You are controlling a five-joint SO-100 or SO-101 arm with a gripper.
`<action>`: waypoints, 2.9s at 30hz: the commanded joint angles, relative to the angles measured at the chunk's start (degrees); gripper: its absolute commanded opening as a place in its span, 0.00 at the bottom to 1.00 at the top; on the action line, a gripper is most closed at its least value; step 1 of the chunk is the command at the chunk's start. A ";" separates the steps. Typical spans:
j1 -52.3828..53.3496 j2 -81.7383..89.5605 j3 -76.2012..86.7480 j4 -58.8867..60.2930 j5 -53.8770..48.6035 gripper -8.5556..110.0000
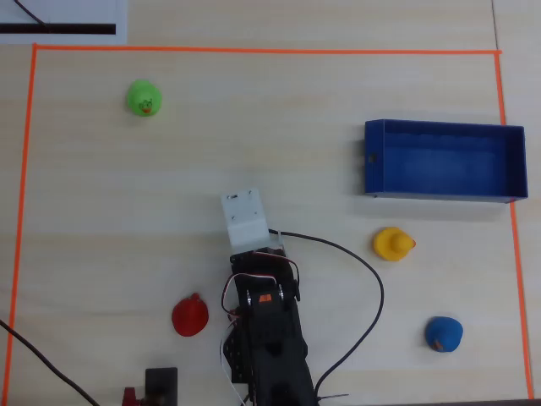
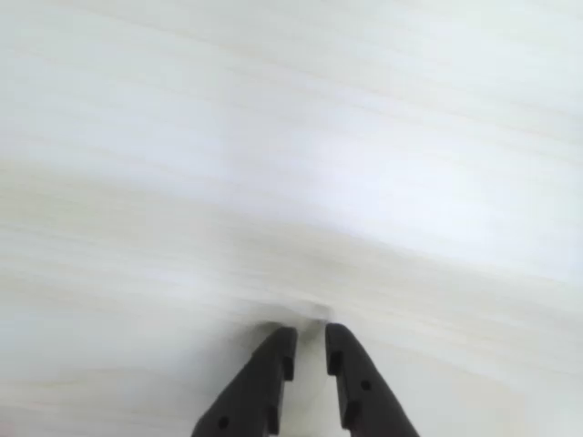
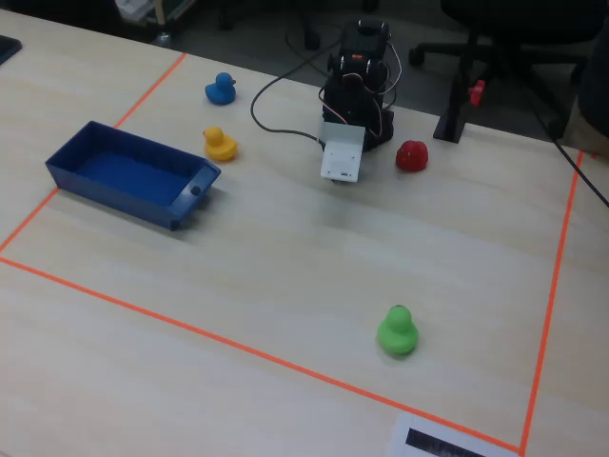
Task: Grasp green duck and put it into box.
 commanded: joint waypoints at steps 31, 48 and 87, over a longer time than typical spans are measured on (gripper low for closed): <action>-12.30 -96.50 -54.05 -92.72 -0.09 0.34; -14.94 -125.33 -74.62 -106.88 -0.09 0.44; -16.61 -136.14 -79.72 -111.71 -0.09 0.07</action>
